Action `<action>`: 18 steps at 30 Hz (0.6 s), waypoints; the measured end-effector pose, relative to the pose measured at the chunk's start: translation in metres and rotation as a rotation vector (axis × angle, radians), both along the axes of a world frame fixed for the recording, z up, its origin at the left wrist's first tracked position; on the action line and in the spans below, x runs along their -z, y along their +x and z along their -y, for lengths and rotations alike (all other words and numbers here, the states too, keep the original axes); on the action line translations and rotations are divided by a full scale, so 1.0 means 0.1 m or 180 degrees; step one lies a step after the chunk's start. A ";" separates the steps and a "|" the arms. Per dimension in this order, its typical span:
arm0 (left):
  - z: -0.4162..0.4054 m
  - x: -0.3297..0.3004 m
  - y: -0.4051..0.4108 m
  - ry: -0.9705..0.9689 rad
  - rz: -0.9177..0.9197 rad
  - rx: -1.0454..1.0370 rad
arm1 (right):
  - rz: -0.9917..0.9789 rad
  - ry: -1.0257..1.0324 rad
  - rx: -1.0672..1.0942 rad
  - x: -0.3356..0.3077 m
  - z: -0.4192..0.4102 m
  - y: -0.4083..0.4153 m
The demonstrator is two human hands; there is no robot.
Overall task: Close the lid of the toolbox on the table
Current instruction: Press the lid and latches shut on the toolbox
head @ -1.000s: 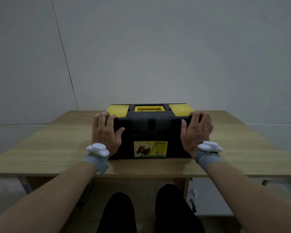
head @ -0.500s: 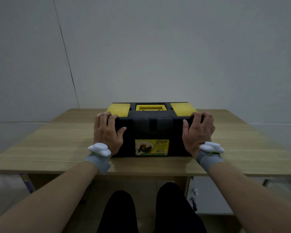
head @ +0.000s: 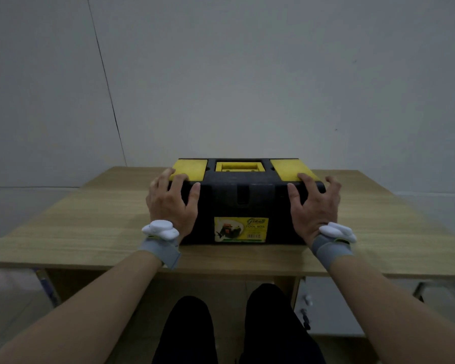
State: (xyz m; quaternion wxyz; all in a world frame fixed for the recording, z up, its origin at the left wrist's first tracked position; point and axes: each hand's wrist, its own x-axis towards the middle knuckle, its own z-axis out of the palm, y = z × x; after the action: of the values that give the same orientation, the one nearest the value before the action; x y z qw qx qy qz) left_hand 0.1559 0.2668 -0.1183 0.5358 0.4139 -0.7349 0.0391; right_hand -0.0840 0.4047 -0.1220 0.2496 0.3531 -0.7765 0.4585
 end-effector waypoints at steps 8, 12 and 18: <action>0.04 0.04 -0.05 -0.0093 0.0036 -0.0257 | 0.0055 -0.0126 -0.0063 0.04 0.04 0.01; 0.07 0.07 -0.05 -0.0176 0.0100 -0.0278 | 0.0042 -0.0165 -0.0053 0.06 0.07 0.04; 0.17 0.10 -0.09 -0.0280 0.0164 -0.0348 | -0.0008 -0.0129 -0.0030 0.07 0.14 -0.02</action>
State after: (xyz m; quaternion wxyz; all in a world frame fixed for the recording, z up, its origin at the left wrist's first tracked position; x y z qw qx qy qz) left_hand 0.1466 0.2494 -0.1281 0.5315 0.4284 -0.7223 0.1112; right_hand -0.0856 0.3909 -0.1291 0.2554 0.3522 -0.7651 0.4748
